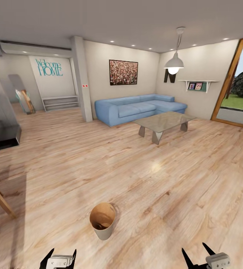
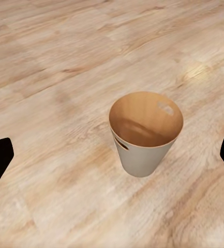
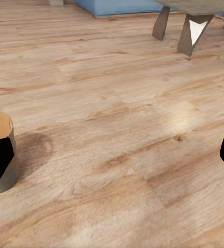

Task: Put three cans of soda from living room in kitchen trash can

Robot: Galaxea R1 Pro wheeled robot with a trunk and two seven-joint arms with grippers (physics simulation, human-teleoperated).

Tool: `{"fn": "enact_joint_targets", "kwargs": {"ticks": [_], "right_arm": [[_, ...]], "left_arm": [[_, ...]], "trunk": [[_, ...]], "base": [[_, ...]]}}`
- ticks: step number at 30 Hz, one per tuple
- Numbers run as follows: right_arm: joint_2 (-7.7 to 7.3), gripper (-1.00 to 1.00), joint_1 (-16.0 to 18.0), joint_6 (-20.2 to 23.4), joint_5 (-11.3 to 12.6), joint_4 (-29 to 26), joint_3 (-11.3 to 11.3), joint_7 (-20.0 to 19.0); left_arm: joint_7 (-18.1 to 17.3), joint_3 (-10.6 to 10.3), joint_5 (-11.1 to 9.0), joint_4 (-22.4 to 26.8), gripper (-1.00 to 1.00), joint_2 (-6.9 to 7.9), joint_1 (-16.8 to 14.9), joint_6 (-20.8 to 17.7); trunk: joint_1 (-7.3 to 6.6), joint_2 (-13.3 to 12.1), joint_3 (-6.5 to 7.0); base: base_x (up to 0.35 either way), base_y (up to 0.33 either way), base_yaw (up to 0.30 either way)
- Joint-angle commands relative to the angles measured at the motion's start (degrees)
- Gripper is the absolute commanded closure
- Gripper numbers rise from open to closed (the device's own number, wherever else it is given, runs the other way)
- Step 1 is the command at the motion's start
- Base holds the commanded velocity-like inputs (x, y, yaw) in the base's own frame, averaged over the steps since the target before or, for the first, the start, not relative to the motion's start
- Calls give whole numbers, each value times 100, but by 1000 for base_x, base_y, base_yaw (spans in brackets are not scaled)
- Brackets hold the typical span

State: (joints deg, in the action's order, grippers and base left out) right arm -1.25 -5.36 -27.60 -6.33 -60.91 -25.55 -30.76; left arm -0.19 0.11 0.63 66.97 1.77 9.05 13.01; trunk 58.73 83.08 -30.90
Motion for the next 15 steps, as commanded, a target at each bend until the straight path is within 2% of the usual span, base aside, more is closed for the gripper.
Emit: {"fn": "enact_joint_targets", "kwargs": {"ticks": [1, 8, 15], "right_arm": [[1, -100, 0, 0, 0, 0, 1, 0], [2, -100, 0, 0, 0, -1, 5, 0], [1, -100, 0, 0, 0, 0, 1, 0]], "left_arm": [[0, -2, 1, 0, -100, 0, 0, 0], [2, -5, -1, 0, -100, -1, 0, 0], [-7, -13, -20, 12, -100, -1, 0, -1]], "trunk": [[0, 0, 0], [0, 0, 0], [0, 0, 0]], "base": [[0, -6, 152], [0, -71, 189], [0, -230, 223]]}}
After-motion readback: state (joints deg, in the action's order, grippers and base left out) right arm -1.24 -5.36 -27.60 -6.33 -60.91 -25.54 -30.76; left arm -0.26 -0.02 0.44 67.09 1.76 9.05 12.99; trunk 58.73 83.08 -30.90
